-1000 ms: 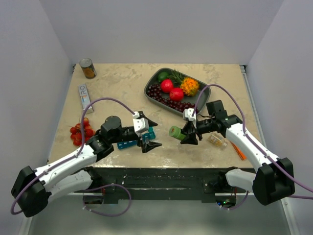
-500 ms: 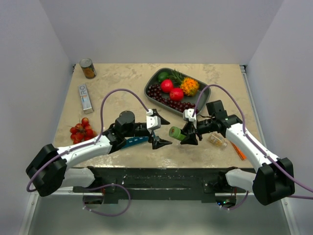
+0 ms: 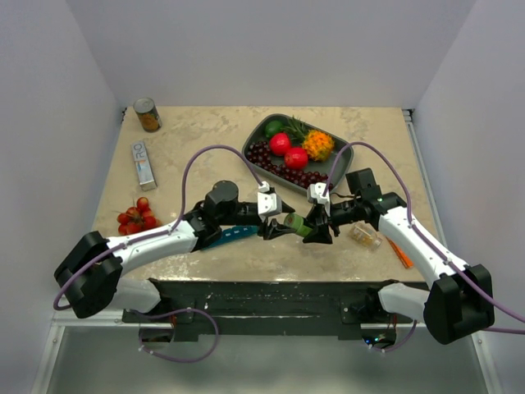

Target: Sort the pills into containers

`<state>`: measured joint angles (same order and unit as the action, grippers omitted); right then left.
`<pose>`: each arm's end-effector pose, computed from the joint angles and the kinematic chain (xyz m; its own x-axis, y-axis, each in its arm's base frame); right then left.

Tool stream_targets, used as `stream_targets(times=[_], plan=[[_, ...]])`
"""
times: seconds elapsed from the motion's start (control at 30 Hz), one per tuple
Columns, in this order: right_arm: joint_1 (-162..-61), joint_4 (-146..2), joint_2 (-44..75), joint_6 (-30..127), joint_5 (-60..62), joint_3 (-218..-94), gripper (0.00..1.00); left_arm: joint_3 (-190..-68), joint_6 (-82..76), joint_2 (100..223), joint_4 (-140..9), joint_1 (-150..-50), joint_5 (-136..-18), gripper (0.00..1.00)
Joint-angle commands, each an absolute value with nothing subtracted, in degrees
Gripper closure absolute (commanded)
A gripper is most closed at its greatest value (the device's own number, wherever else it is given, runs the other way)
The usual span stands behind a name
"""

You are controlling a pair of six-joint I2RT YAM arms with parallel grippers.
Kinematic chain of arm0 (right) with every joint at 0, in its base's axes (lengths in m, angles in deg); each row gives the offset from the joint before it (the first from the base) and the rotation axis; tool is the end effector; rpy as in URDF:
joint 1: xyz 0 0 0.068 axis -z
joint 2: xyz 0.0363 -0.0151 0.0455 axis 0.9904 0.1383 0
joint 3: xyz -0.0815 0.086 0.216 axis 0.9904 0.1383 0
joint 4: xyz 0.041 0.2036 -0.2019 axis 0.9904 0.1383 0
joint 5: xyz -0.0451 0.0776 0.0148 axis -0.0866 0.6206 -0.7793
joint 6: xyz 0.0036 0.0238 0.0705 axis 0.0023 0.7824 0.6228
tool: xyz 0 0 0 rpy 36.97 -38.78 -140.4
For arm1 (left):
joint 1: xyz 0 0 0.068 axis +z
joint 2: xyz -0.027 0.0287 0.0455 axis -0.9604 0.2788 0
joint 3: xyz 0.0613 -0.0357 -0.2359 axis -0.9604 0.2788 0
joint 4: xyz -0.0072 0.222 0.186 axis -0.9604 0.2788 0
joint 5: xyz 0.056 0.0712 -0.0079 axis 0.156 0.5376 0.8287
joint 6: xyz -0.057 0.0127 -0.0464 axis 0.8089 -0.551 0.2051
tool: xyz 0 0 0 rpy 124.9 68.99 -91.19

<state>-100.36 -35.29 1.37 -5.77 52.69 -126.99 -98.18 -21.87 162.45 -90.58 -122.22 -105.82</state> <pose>0.2334 0.1335 0.2001 -0.1024 -0.4346 -0.8948 -0.9947 0.0359 0.0964 0.2021 -0.2849 0.2174 0.0360 0.1096 -0.9933 0.9969 0.0654 0.0434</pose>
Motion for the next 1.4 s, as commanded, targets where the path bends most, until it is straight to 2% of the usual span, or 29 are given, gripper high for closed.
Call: stream_targets(times=[0.0,0.07,0.17,0.37,0.4,0.5,0.53,0.6,0.63,0.73,0.83,0.9,1.0,1.1,1.2,1.37], plan=[[-100.2,-36.2,-0.2,-6.5,55.1,-127.9,1.00,-101.5,-24.6,162.8,-89.4,-122.7,-106.7,0.39],[-100.2,-36.2,-0.2,-6.5,55.1,-127.8,1.00,-101.3,-24.9,162.5,-88.7,-122.7,-106.9,0.30],[-100.2,-36.2,-0.2,-6.5,55.1,-127.9,1.00,-101.5,-25.8,162.4,-87.3,-122.7,-107.1,0.23],[-100.2,-36.1,-0.3,-6.5,55.2,-127.9,1.00,-102.9,-27.5,163.2,-84.1,-122.7,-107.3,0.25],[-100.2,-36.1,-0.3,-6.5,55.1,-127.9,1.00,-103.2,-27.4,163.3,-83.5,-122.7,-107.4,0.26],[-100.2,-36.1,-0.3,-6.5,55.2,-127.9,1.00,-103.7,-27.0,163.5,-83.3,-122.7,-107.8,0.45],[-100.2,-36.1,-0.3,-6.5,55.2,-127.8,1.00,-103.9,-26.8,163.6,-83.3,-122.7,-107.9,0.56],[-100.2,-36.1,-0.4,-6.5,55.1,-127.8,1.00,-104.3,-26.7,163.8,-82.2,-122.6,-108.1,0.67],[-100.2,-36.1,-0.3,-6.5,55.0,-127.8,1.00,-105.2,-26.6,164.1,-81.5,-122.6,-108.2,0.78],[-100.2,-36.1,-0.3,-6.5,54.7,-127.8,1.00,-108.0,-21.7,165.7,-78.1,-121.9,-109.0,1.00],[-100.1,-37.4,-0.5,-5.2,53.2,-127.5,1.00,-114.6,-8.2,168.4,-70.3,-121.2,-106.0,1.00],[-100.2,-38.5,-0.5,-4.2,52.5,-127.4,1.00,-119.2,3.0,170.5,-59.6,-121.1,-102.2,1.00],[-100.1,-39.2,-0.3,-3.5,51.8,-127.2,1.00,-125.6,18.0,174.3,-51.8,-120.6,-106.3,1.00],[-100.1,-39.8,-0.3,-2.8,51.3,-127.2,1.00,-127.3,34.9,175.5,-46.1,-120.5,-104.6,1.00],[-100.0,-39.9,-0.4,-2.7,51.3,-127.1,1.00,-129.6,41.0,175.7,-40.7,-121.3,-101.4,1.00],[-99.5,-40.0,-0.6,-2.5,51.2,-127.1,1.00,-131.9,40.8,173.3,-34.5,-120.7,-92.5,1.00]])
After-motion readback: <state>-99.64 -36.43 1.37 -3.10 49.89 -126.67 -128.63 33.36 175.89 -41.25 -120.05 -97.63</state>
